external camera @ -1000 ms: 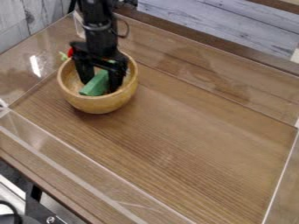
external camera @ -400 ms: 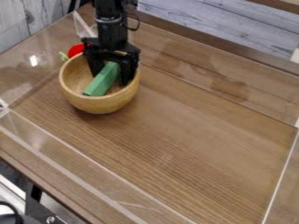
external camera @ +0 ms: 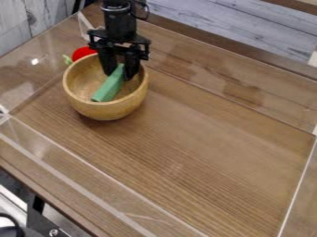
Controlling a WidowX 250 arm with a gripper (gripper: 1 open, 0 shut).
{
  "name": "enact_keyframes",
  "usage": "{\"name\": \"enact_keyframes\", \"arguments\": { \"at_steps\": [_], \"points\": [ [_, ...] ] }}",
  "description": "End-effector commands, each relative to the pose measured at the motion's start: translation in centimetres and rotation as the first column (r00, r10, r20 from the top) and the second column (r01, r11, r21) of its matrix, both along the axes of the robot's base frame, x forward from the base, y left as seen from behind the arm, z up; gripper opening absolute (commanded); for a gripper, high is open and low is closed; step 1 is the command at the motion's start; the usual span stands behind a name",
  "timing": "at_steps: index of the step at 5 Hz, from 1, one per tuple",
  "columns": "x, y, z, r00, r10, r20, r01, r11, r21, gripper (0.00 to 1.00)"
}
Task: Remove the green block from the brown bowl and put it on the table
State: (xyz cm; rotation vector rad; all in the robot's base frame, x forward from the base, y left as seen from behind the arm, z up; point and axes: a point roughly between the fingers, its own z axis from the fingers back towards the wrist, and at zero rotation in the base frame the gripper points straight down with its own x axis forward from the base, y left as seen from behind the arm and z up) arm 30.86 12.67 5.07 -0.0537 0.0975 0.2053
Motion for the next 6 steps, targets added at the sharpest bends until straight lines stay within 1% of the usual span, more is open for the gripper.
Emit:
{"name": "enact_keyframes", "arguments": {
  "at_steps": [1, 2, 4, 5, 6],
  "points": [
    [-0.3, 0.6, 2.4, 0.998, -0.019, 0.055, 0.018, 1.000, 0.007, 1.00],
    [-1.0, 1.3, 2.8, 0.998, -0.038, 0.054, 0.038, 0.999, 0.004, 1.00],
    [-0.3, 1.9, 1.3, 0.999, 0.002, 0.048, -0.003, 1.000, 0.001, 1.00],
    [0.7, 2.2, 1.7, 0.998, -0.050, 0.044, 0.050, 0.999, 0.000, 1.00],
    [1.0, 2.3, 1.3, 0.994, -0.107, 0.036, 0.107, 0.994, 0.001, 0.00]
  ]
}}
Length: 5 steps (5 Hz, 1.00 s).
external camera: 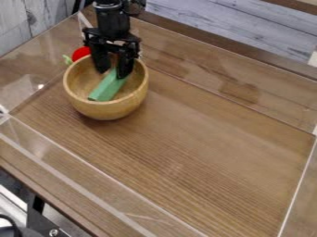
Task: Remove the green block from the brown bowl and put it on the table
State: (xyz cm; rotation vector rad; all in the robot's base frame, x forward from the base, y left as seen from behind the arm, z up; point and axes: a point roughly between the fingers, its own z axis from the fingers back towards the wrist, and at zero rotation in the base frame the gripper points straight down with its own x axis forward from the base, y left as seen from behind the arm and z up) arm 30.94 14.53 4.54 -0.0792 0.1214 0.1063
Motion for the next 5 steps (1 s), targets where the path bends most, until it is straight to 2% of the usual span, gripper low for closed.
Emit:
{"name": "enact_keyframes", "arguments": {
  "at_steps": [1, 3, 4, 5],
  "points": [
    [1.2, 0.5, 2.0, 0.996, -0.066, 0.058, 0.065, 0.997, 0.031, 0.00],
    [1.4, 0.0, 5.0, 0.987, -0.076, 0.138, 0.071, 0.997, 0.040, 0.00],
    [1.2, -1.0, 7.9, 0.975, -0.120, 0.186, 0.114, 0.992, 0.045, 0.00],
    [1.2, -3.9, 8.9, 0.960, -0.194, 0.203, 0.190, 0.981, 0.040, 0.00]
  ]
}}
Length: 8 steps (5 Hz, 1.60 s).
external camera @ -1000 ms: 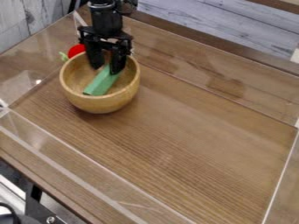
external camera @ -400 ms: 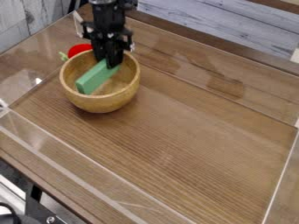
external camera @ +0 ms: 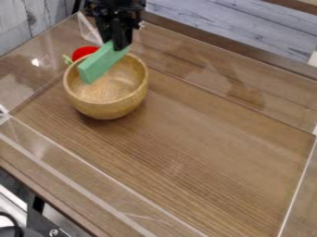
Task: Remove the green block from the brown bowl and put it on the table
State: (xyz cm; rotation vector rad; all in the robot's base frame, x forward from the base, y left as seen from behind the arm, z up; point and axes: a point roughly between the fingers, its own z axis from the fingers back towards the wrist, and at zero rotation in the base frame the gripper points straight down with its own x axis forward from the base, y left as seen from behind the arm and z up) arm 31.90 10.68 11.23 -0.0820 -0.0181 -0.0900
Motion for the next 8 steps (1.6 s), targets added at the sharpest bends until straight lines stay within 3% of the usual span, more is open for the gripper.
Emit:
{"name": "enact_keyframes", "arguments": {
  "at_steps": [1, 2, 4, 6, 8],
  "points": [
    [0.9, -1.2, 3.6, 0.997, 0.008, 0.078, -0.010, 1.000, 0.018, 0.00],
    [1.4, -1.8, 5.2, 0.995, 0.029, 0.093, -0.030, 0.999, 0.012, 0.00],
    [2.0, -9.1, 3.6, 0.990, -0.113, 0.082, 0.113, 0.994, -0.004, 0.00],
    [1.1, -12.0, -1.2, 0.988, -0.149, 0.043, 0.149, 0.989, -0.011, 0.00],
    [0.9, -13.5, -5.5, 0.994, -0.111, 0.022, 0.111, 0.994, -0.018, 0.00]
  ]
}}
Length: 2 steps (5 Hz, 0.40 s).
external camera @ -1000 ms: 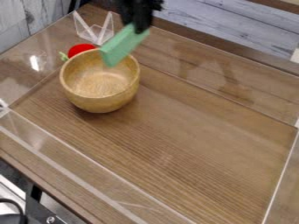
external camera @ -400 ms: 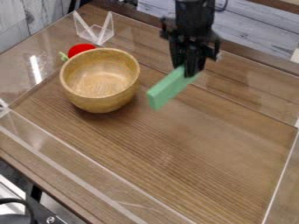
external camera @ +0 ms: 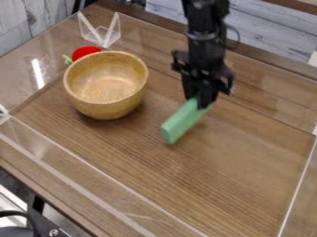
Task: Remove the green block from the brown bowl and put it on the table
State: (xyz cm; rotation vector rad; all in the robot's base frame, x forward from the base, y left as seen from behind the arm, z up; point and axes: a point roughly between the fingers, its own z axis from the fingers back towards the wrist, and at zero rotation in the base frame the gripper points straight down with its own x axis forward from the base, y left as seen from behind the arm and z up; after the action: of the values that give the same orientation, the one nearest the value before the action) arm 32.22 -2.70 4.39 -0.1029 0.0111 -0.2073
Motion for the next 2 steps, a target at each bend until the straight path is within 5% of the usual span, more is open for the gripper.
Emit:
{"name": "enact_keyframes", "arguments": {
  "at_steps": [1, 2],
  "points": [
    [0.4, -1.0, 0.1, 0.999, 0.007, 0.042, -0.007, 1.000, -0.005, 0.00],
    [0.1, -1.7, -1.0, 0.999, -0.010, 0.043, 0.010, 1.000, -0.008, 0.00]
  ]
}}
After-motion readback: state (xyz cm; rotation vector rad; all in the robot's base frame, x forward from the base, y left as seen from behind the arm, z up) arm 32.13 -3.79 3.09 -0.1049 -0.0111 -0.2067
